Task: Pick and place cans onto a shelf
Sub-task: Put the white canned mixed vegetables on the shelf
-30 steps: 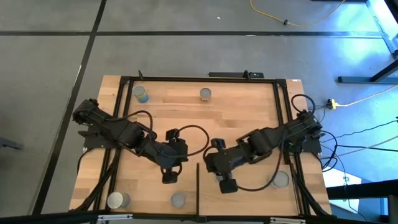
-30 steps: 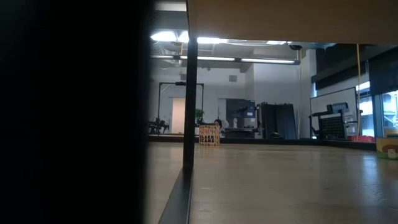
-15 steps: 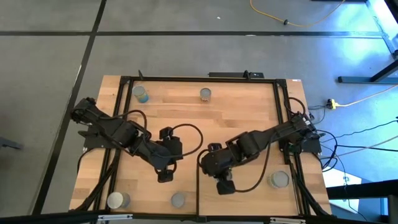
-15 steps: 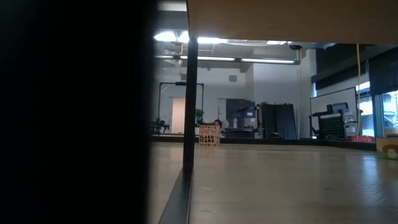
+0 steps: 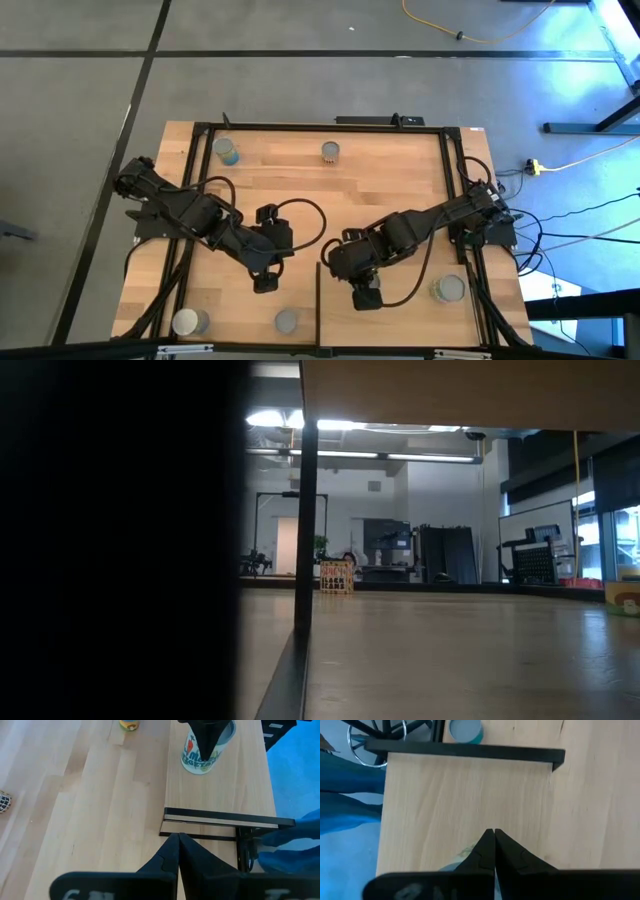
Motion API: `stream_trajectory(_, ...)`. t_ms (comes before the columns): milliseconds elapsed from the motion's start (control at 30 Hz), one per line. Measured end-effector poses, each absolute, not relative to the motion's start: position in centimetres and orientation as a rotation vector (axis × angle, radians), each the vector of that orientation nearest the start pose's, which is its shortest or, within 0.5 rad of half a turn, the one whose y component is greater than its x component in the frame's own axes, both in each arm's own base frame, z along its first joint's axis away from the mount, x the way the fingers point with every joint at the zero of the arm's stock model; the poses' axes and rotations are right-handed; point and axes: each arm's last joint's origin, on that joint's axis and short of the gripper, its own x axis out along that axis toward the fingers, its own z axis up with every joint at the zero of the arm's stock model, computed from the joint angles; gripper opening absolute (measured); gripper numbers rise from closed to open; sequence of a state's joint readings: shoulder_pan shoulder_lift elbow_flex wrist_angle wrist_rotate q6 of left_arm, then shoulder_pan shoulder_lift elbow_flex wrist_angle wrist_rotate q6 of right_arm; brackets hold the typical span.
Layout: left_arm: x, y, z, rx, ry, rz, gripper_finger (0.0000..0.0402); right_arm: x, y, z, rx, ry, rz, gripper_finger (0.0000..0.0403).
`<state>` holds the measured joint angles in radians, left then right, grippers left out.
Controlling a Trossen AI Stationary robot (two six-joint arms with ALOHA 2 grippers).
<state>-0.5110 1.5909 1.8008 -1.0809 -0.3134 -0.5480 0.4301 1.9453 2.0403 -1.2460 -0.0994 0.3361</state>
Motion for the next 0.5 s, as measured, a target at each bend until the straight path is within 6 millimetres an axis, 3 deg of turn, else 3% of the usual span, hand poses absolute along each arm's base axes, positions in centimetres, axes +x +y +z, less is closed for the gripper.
stream_trajectory(500, 27.8, -14.6, 40.4, -0.153, 0.816, 0.032, 0.0, 34.2, 16.4, 33.9, 0.055, 1.357, 0.234, 0.0)
